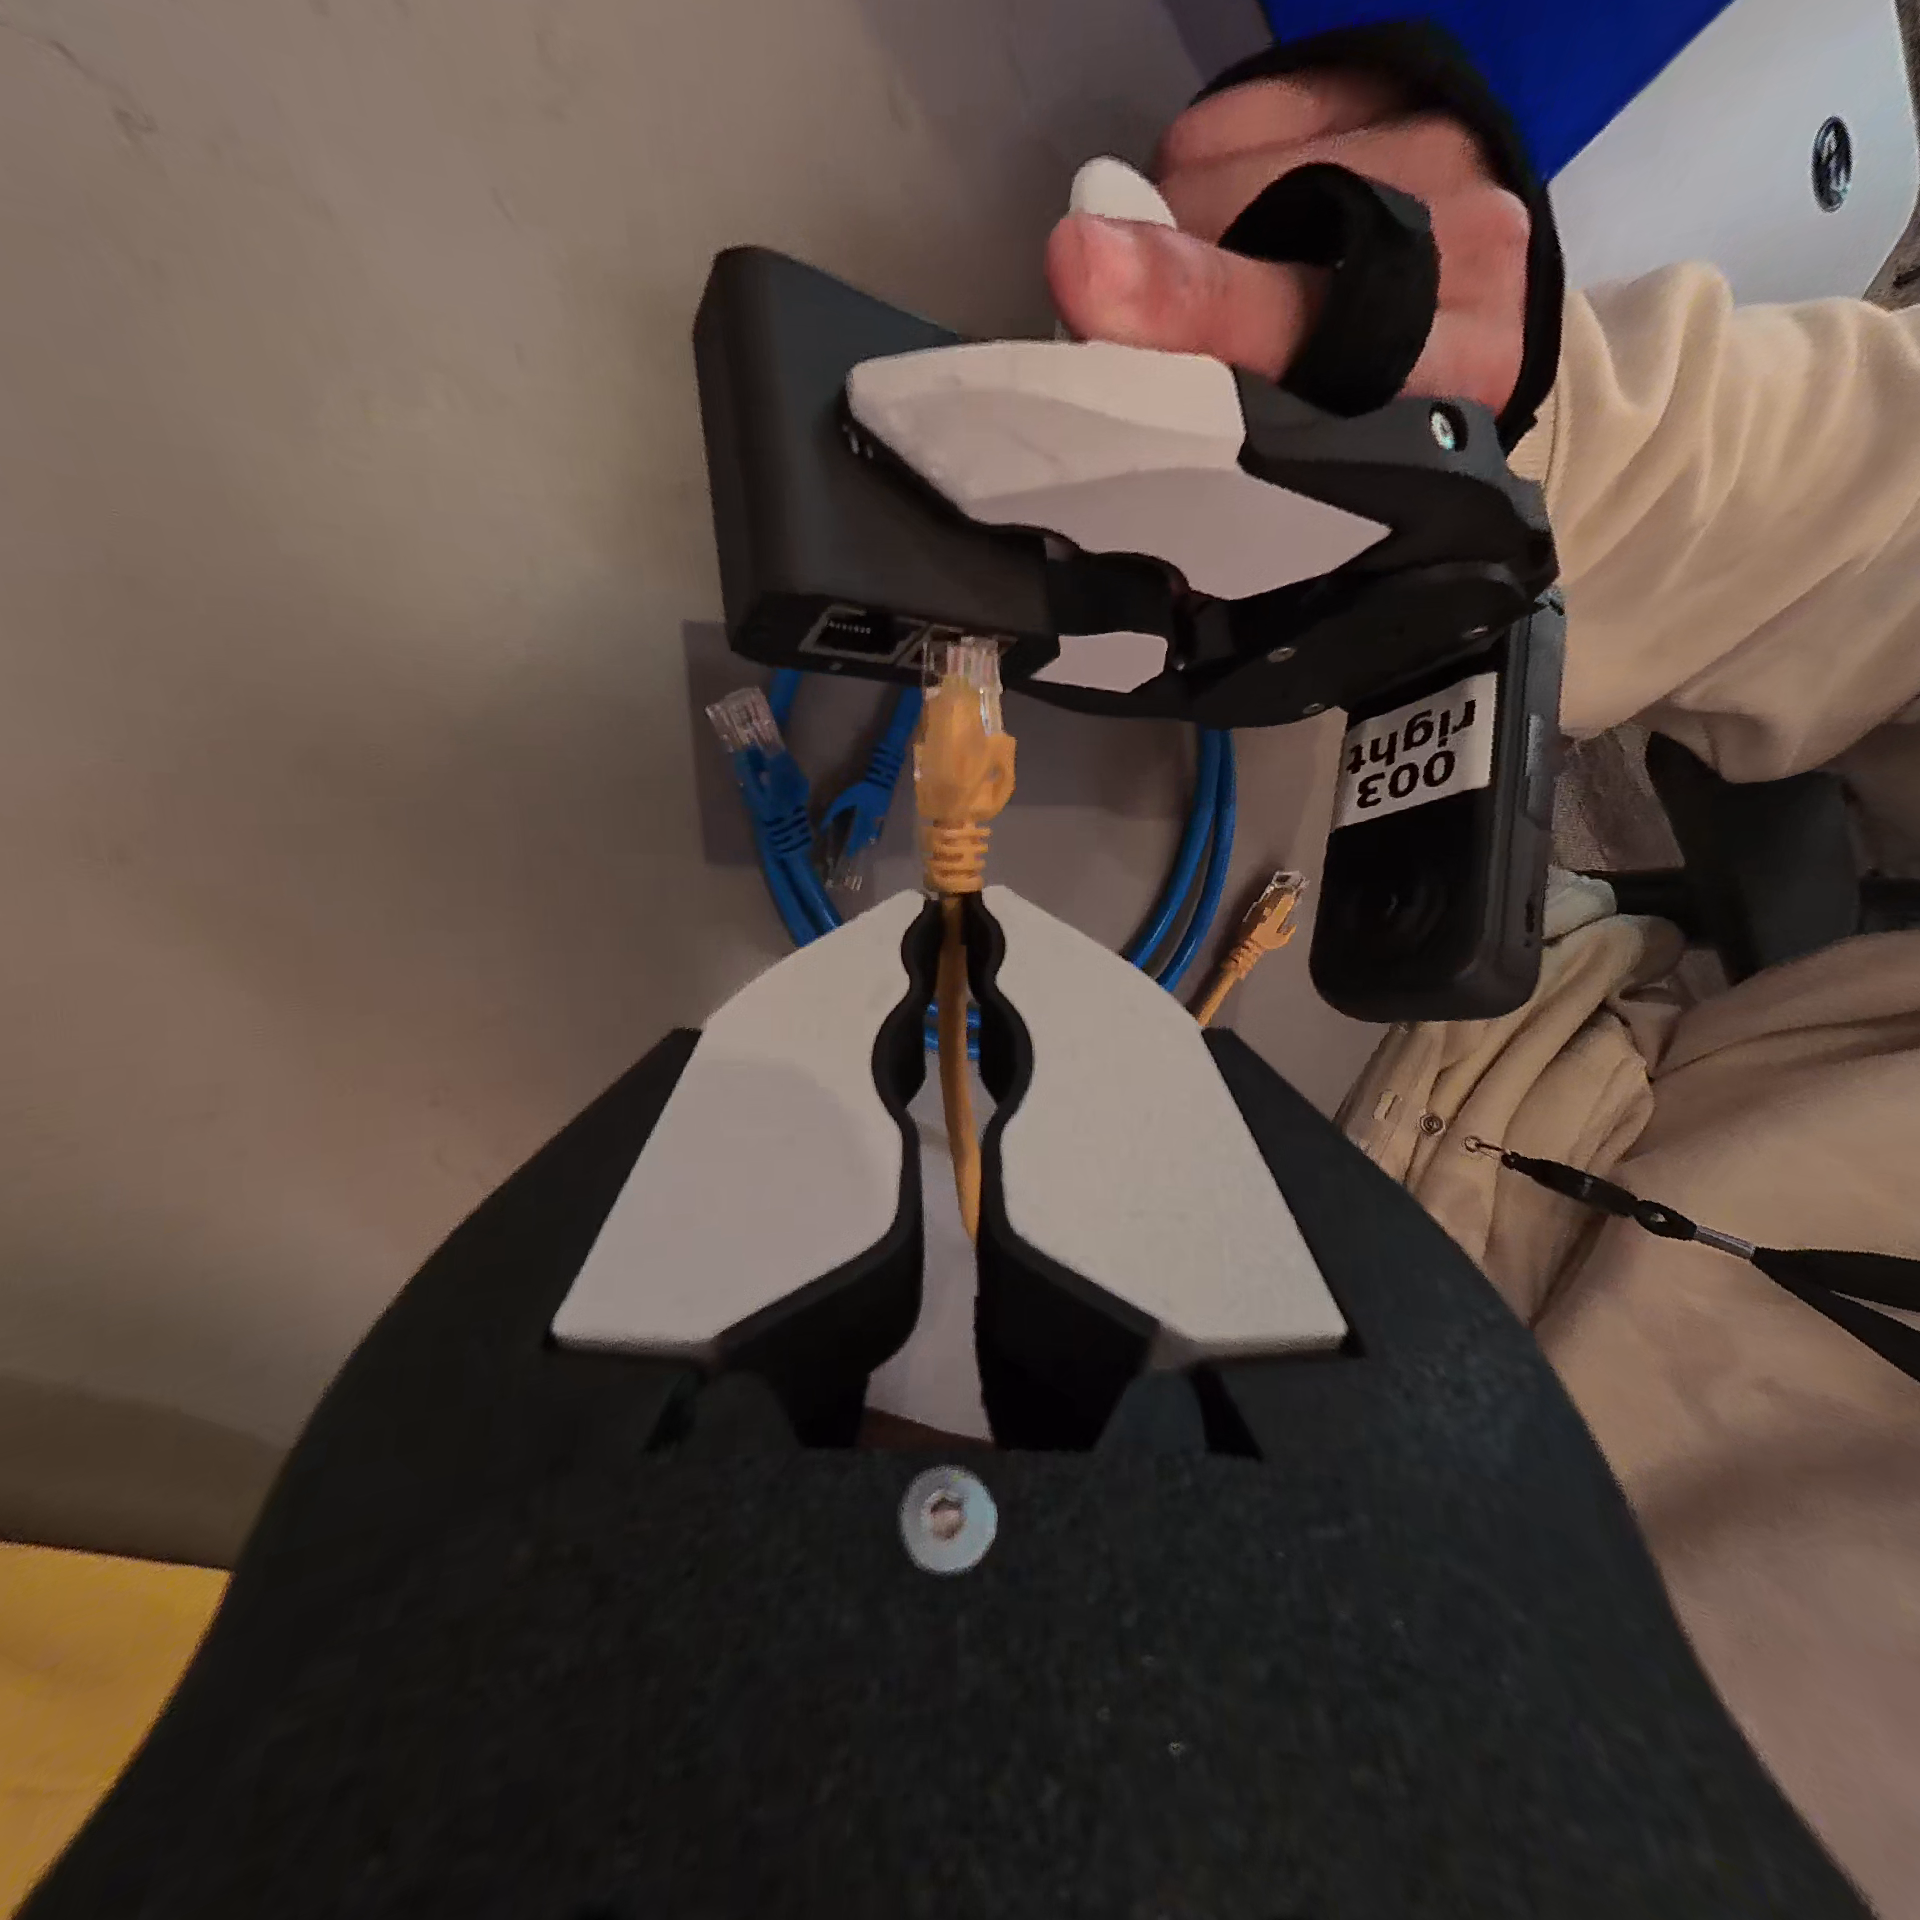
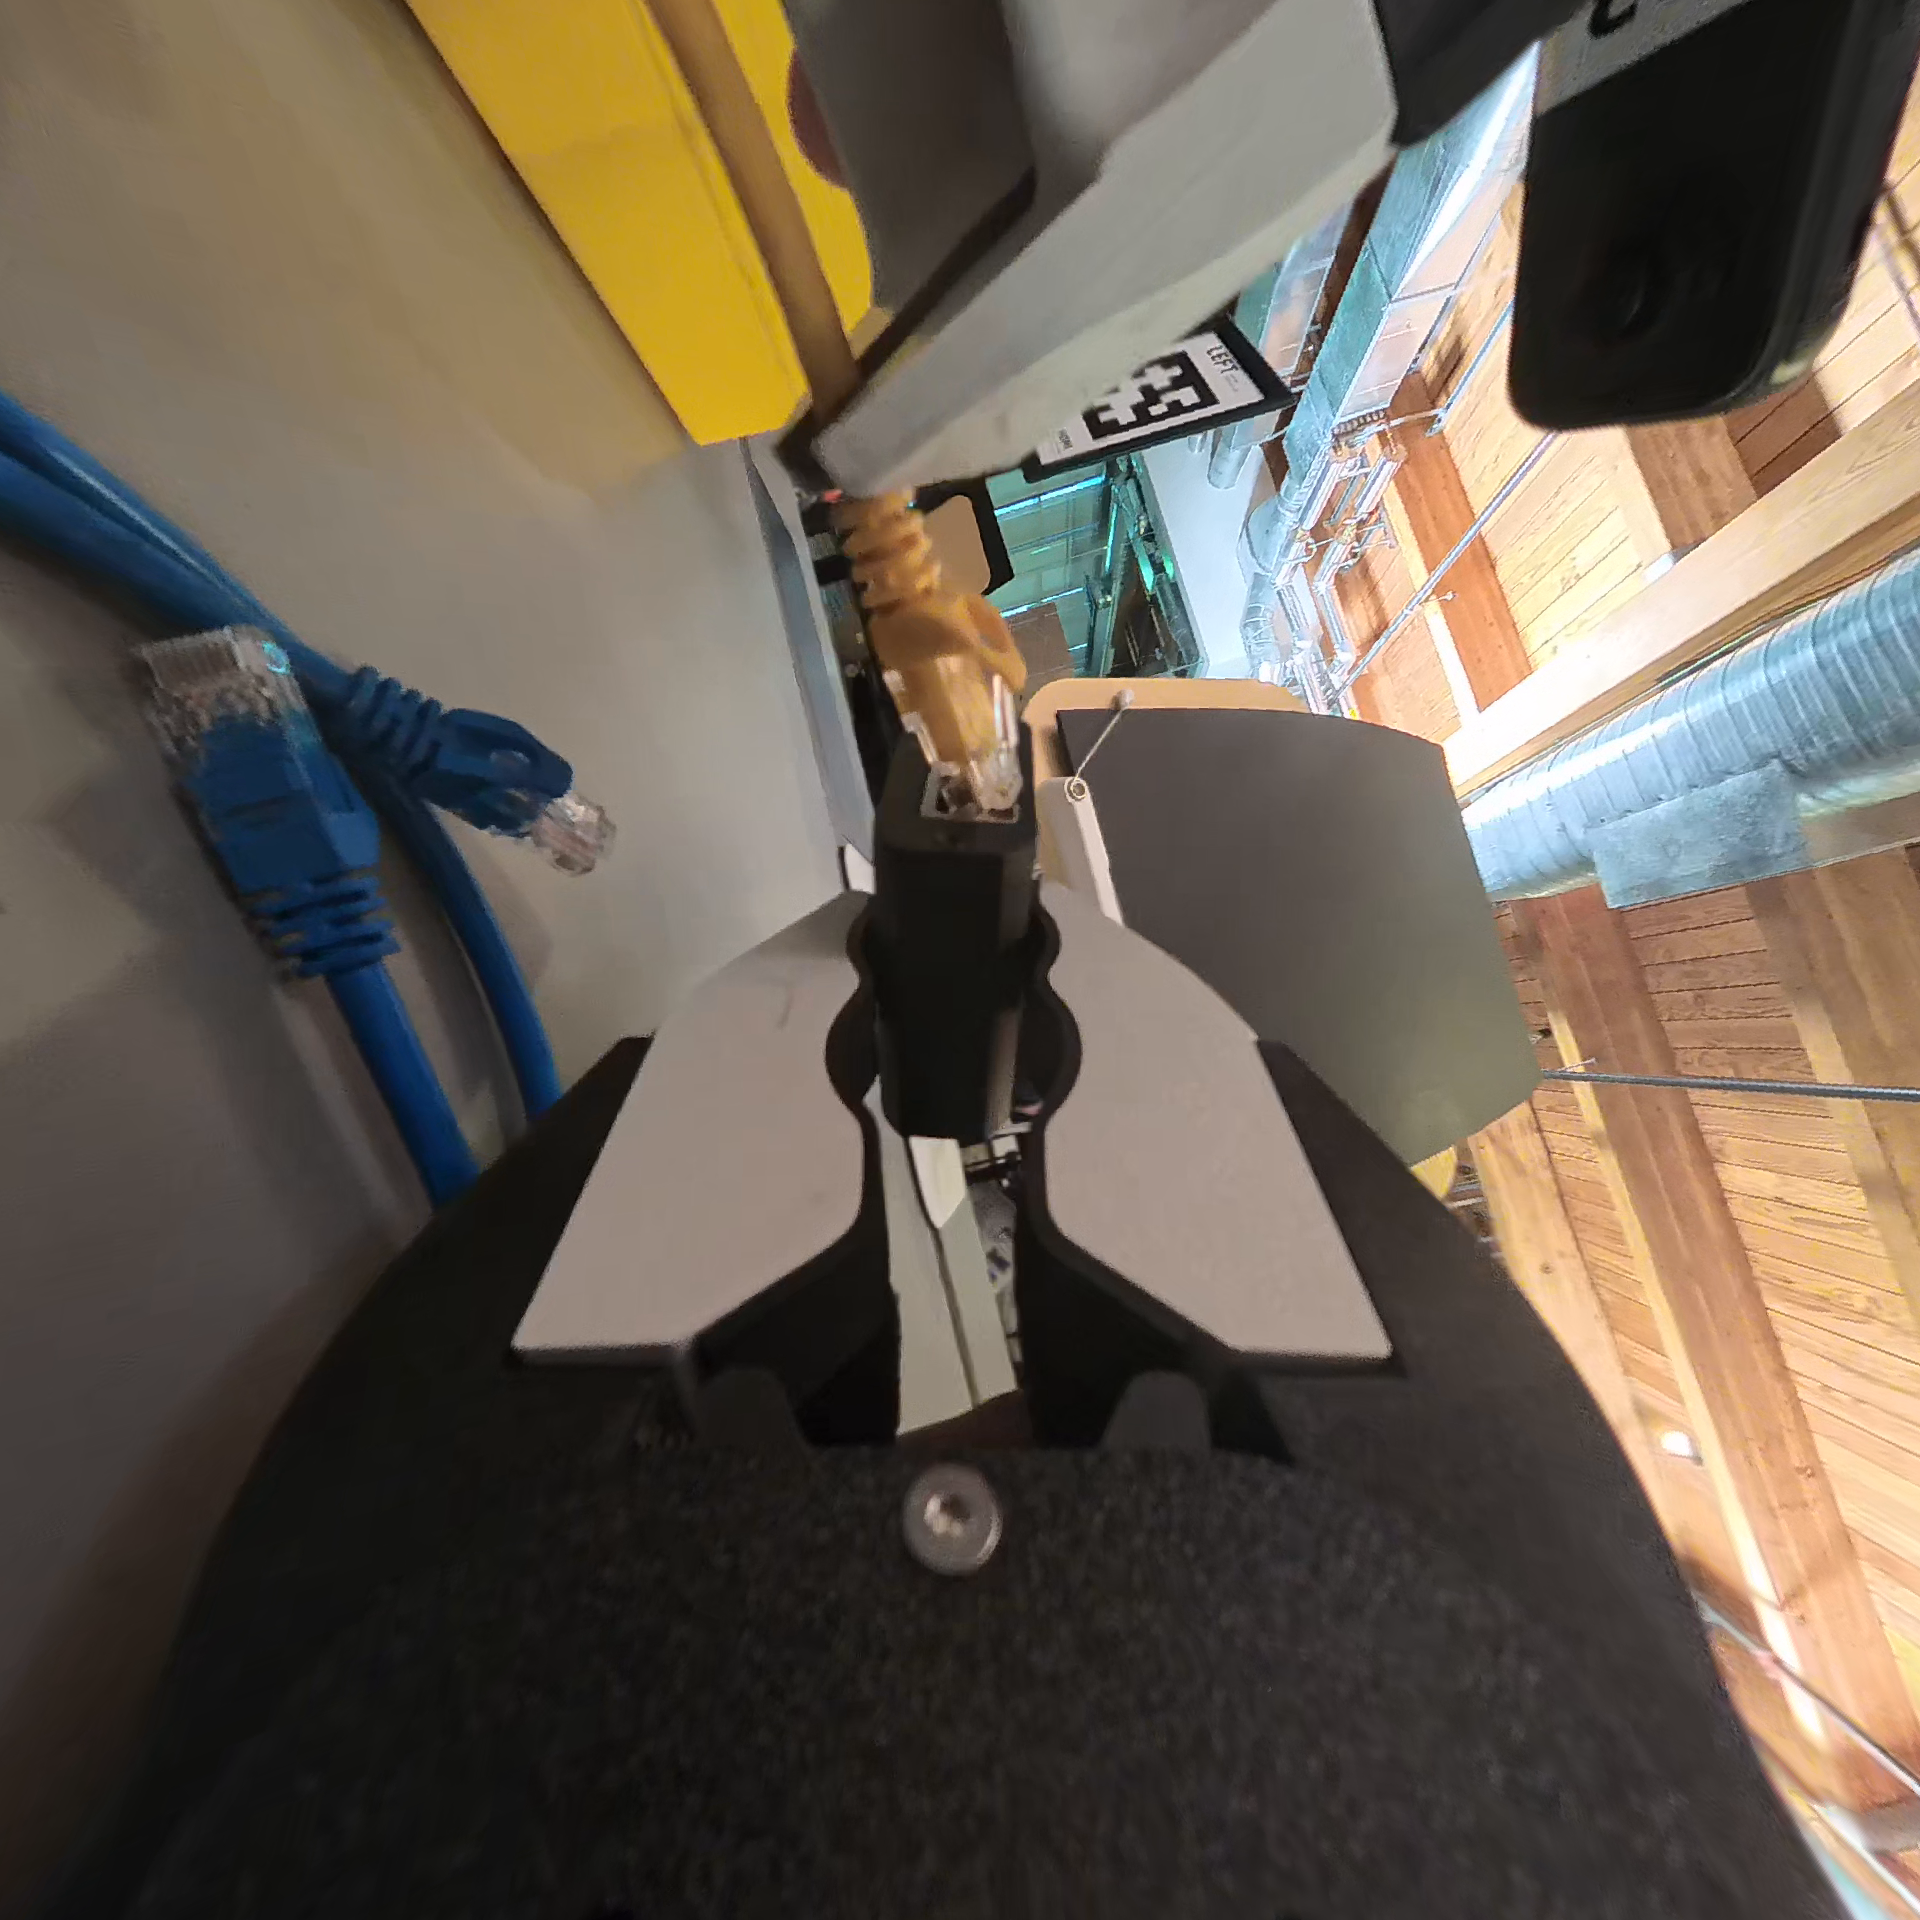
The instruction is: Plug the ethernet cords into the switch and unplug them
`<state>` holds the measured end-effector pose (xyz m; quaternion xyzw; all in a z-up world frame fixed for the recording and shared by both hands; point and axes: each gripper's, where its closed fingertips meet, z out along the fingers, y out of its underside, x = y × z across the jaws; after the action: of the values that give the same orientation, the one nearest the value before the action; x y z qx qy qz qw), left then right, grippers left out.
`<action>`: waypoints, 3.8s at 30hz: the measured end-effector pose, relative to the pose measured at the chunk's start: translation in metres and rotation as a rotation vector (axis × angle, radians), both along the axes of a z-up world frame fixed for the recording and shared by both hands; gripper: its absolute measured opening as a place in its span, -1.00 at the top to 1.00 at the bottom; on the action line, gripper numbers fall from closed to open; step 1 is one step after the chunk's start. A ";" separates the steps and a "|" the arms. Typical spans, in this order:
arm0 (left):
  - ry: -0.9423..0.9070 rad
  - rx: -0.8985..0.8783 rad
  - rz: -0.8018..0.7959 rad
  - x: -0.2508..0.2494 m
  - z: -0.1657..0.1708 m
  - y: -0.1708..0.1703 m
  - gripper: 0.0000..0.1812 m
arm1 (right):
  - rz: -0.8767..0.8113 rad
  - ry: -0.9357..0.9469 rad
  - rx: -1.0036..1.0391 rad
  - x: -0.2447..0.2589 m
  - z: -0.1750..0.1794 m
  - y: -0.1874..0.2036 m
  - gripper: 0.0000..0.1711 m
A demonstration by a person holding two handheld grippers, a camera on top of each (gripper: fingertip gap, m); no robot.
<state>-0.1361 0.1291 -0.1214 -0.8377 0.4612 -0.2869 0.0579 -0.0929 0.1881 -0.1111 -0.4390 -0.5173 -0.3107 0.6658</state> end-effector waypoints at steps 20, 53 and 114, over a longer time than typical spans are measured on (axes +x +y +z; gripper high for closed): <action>0.023 -0.141 -0.087 -0.006 -0.001 -0.001 0.96 | -0.028 -0.126 0.152 -0.005 0.003 -0.008 0.72; -0.293 0.675 -0.014 0.011 0.012 0.018 0.91 | 0.025 0.083 -0.093 0.004 -0.005 -0.005 0.72; -0.004 0.515 -0.238 0.000 -0.005 -0.018 0.89 | 0.056 -0.125 0.132 -0.002 0.000 -0.043 0.72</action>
<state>-0.1359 0.1116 -0.1263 -0.7346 0.6140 -0.1667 0.2357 -0.0953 0.1453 -0.1109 -0.3592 -0.5484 -0.3519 0.6681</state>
